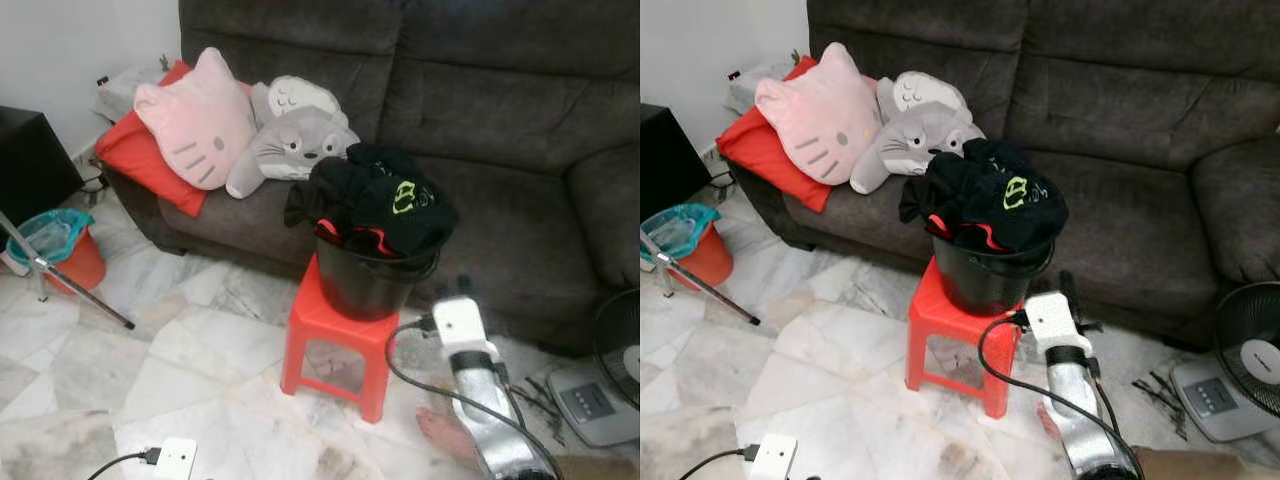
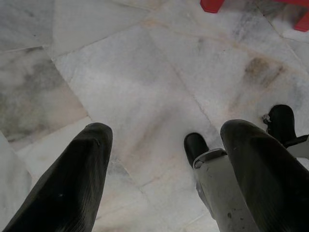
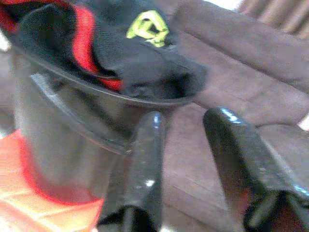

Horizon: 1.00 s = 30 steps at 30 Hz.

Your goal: Hang hanger

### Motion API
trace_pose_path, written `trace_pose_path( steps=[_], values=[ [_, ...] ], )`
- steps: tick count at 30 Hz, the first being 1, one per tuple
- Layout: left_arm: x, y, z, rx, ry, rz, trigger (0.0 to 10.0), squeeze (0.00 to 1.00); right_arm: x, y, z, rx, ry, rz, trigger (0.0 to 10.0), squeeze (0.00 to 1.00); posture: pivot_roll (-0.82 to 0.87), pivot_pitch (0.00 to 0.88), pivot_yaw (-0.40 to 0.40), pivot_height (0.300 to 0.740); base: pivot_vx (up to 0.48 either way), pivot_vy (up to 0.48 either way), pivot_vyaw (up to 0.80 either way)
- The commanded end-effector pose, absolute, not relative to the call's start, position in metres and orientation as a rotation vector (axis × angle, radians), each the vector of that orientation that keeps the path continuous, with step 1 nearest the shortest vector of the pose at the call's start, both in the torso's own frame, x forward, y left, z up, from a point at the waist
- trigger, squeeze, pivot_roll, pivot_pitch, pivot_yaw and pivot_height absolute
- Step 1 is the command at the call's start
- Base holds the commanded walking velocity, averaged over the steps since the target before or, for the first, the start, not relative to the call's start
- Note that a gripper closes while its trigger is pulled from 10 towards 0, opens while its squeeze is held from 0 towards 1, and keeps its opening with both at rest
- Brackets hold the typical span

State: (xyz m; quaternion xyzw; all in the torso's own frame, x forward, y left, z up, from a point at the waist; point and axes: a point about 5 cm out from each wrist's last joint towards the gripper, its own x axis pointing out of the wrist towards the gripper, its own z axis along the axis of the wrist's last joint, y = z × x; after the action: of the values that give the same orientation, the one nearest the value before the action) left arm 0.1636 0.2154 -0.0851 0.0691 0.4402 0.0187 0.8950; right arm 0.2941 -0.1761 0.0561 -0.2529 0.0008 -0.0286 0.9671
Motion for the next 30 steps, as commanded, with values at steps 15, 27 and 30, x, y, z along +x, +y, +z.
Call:
trace_pose_path(
  steps=[15,27,30],
  values=[
    [0.156,0.218,-0.088,0.146,0.942,0.034,10.0,0.0,0.326,-0.154,0.087,-0.775,-0.032,0.089,10.0,1.0,-0.1,0.0,0.011,0.74,0.0,0.0,0.0],
    [0.158,0.22,-0.087,0.143,0.935,0.042,10.0,0.0,0.324,-0.151,0.091,-0.567,-0.032,0.007,10.0,0.0,-0.1,0.005,0.02,0.74,0.0,0.0,0.0],
    [0.158,0.22,-0.087,0.14,0.934,0.044,10.0,0.0,0.32,-0.148,0.088,-0.54,-0.022,0.022,10.0,0.0,-0.1,0.01,0.021,0.74,0.0,0.0,0.0]
  ],
)
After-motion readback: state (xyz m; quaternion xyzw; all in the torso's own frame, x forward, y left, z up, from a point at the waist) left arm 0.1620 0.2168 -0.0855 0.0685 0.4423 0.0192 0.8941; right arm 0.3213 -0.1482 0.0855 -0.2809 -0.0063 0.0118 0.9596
